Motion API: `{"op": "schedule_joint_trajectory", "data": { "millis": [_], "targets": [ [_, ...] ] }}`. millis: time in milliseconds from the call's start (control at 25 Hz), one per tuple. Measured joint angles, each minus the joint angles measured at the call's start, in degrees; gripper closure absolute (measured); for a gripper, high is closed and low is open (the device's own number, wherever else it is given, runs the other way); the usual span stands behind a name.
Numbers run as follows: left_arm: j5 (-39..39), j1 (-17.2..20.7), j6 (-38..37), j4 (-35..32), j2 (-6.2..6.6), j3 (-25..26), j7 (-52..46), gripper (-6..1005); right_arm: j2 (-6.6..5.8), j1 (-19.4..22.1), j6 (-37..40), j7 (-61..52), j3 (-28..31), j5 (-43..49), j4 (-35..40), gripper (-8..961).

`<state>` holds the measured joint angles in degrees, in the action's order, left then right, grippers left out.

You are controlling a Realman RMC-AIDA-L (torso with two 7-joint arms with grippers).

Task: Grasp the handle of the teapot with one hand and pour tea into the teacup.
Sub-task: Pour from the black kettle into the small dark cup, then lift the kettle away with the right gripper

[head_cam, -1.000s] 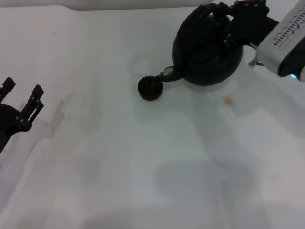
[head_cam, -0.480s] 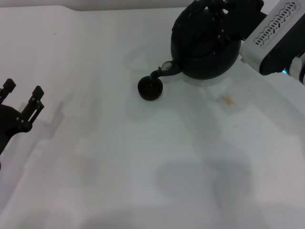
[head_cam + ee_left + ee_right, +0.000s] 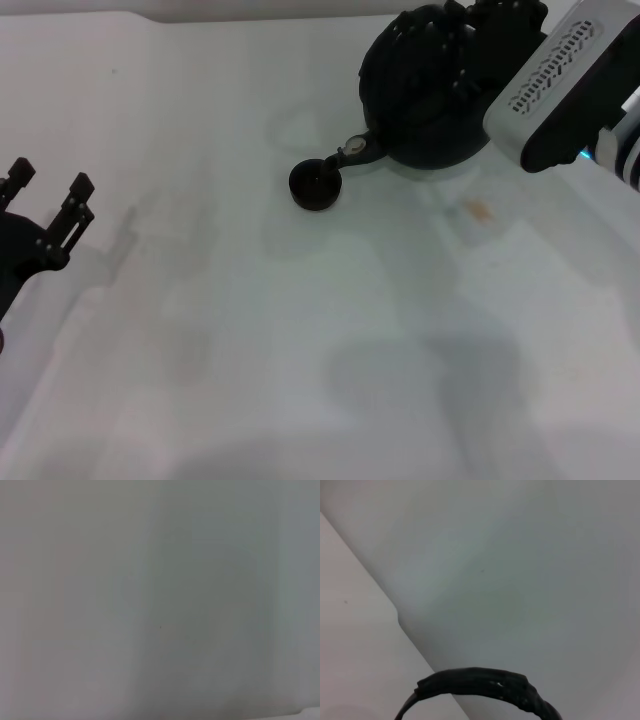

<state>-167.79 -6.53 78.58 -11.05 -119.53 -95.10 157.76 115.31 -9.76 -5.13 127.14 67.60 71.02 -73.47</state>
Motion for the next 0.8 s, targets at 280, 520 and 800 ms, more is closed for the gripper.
{"op": "schedule_joint_trajectory", "data": {
  "millis": [280, 520, 800],
  "targets": [
    [0.0, -0.22, -0.22, 0.01, 0.0, 0.0, -0.01, 293, 0.01, -0.12, 4.1, 3.07, -2.77, -0.01, -0.29, 845],
    [0.0, -0.23, -0.28, 0.08, -0.07, 0.0, -0.01, 293, 0.01, -0.21, 5.08, 3.96, -3.68, -0.01, -0.36, 846],
    [0.0, -0.29, -0.36, 0.16, -0.09, 0.0, -0.01, 293, 0.05, -0.34, 5.13, 3.98, -3.7, -0.01, -0.36, 846]
  ]
}}
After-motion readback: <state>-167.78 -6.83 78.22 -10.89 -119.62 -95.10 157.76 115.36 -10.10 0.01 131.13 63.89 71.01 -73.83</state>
